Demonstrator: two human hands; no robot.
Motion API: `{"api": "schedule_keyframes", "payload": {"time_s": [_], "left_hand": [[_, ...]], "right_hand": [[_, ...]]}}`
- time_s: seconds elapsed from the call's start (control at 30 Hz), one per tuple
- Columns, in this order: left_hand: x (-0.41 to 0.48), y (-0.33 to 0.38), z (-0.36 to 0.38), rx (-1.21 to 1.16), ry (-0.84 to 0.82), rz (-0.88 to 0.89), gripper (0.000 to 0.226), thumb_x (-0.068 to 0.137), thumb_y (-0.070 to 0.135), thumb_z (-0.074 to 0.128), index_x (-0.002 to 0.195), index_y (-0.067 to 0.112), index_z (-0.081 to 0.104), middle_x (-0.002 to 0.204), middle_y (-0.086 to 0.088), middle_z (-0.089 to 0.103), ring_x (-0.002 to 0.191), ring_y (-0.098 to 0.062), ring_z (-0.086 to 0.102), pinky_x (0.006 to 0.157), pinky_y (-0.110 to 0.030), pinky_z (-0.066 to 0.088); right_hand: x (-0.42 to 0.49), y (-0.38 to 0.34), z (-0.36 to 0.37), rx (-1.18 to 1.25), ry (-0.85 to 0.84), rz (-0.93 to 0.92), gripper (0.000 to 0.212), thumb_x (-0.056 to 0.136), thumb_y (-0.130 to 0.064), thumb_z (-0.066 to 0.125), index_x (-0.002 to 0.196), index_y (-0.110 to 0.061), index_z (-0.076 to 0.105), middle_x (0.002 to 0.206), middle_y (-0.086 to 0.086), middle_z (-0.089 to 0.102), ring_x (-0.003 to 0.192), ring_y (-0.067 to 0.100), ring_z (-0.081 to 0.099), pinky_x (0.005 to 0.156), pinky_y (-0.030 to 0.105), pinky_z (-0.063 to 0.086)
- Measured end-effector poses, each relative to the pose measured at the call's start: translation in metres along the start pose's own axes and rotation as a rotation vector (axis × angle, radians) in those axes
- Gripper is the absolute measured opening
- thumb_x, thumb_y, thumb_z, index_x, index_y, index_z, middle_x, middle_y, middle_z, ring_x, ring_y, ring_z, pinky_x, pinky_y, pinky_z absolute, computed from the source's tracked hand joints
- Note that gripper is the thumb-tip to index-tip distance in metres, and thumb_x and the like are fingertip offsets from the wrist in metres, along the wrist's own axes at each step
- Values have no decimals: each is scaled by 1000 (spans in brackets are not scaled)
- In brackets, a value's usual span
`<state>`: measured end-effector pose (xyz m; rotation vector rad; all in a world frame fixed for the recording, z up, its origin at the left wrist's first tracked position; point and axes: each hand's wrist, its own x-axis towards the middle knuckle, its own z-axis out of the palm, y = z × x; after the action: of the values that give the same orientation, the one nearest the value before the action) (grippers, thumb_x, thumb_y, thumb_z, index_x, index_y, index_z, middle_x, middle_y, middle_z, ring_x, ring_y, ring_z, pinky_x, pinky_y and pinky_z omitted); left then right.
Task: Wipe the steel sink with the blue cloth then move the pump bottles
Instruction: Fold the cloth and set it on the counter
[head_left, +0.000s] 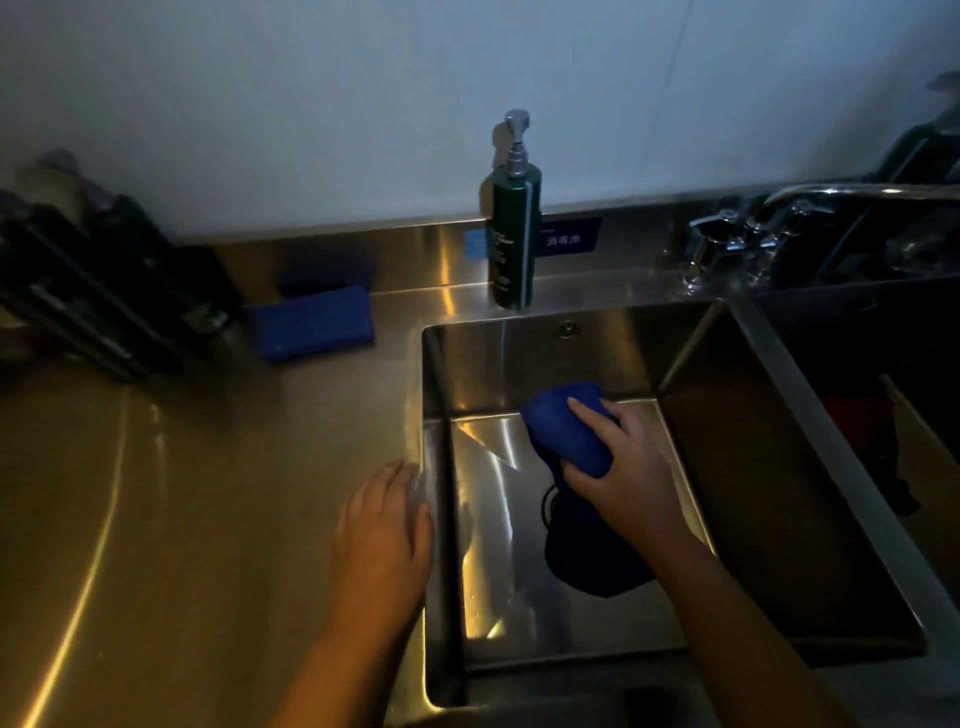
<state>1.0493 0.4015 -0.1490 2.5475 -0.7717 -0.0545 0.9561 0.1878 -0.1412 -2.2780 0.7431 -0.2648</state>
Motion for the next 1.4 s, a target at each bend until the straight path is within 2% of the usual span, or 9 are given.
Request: {"api": "schedule_keyframes", "payload": {"time_s": [0.23, 0.4, 0.53, 0.63, 0.73, 0.83, 1.07, 1.27, 1.4], "left_hand": [[-38, -19, -25, 20, 84, -31, 51, 83, 34, 36, 114, 1, 59, 112, -18, 62, 101, -34, 58, 87, -47, 43], [-63, -55, -53, 34, 188, -57, 51, 79, 31, 38, 108, -3, 62, 107, -21, 64, 95, -37, 61, 83, -49, 45], [-99, -99, -80, -1, 288, -82, 51, 82, 33, 39, 114, -1, 59, 113, -21, 62, 102, -35, 56, 91, -42, 39], [-127, -131, -102, 16, 371, -117, 50, 79, 28, 40, 106, -8, 61, 104, -26, 64, 92, -39, 62, 81, -52, 46], [-158, -166, -120, 93, 444, -105, 44, 83, 22, 39, 97, -12, 63, 94, -29, 66, 82, -39, 65, 74, -51, 50], [-188, -201, -136, 132, 442, -99, 49, 95, 26, 31, 101, -10, 63, 99, -27, 65, 88, -37, 65, 79, -48, 49], [-215, -248, -165, 69, 437, -174, 43, 81, 25, 42, 103, -6, 63, 103, -23, 66, 91, -34, 64, 82, -44, 46], [-192, -277, -175, 6, 388, -144, 44, 81, 26, 42, 104, -4, 63, 103, -22, 66, 89, -32, 65, 76, -44, 50], [-158, -301, -175, 4, 353, -98, 45, 80, 29, 42, 111, 0, 59, 107, -20, 65, 92, -32, 63, 76, -45, 49]], "right_hand": [[-16, -41, 13, -96, -128, -192, 68, 78, -28, 68, 138, -31, 35, 143, -1, 30, 123, 15, 39, 100, 30, 35], [-36, -82, 32, -95, -113, -346, 64, 75, -20, 72, 133, -24, 46, 136, 5, 42, 117, 19, 47, 91, 23, 33], [-55, -126, 52, -80, -181, -417, 61, 80, -25, 67, 135, -27, 42, 138, 3, 38, 118, 16, 44, 94, 26, 38], [-73, -162, 74, -147, -219, -448, 63, 79, -28, 67, 136, -32, 38, 142, 3, 33, 124, 22, 41, 101, 35, 39], [-94, -197, 103, -172, -238, -481, 62, 80, -27, 66, 136, -33, 38, 142, 4, 34, 123, 23, 41, 101, 34, 37], [-111, -227, 132, -180, -259, -532, 63, 79, -25, 66, 135, -33, 40, 141, 5, 36, 122, 24, 42, 99, 34, 38], [-133, -279, 189, -204, -326, -589, 64, 78, -24, 67, 135, -34, 40, 140, 3, 37, 120, 21, 43, 95, 25, 35], [-119, -305, 224, -261, -421, -639, 65, 78, -27, 68, 136, -33, 39, 142, 3, 34, 123, 22, 42, 102, 36, 39], [-90, -312, 249, -276, -438, -673, 65, 76, -26, 69, 134, -34, 41, 140, 1, 38, 121, 20, 44, 99, 33, 40]]}}
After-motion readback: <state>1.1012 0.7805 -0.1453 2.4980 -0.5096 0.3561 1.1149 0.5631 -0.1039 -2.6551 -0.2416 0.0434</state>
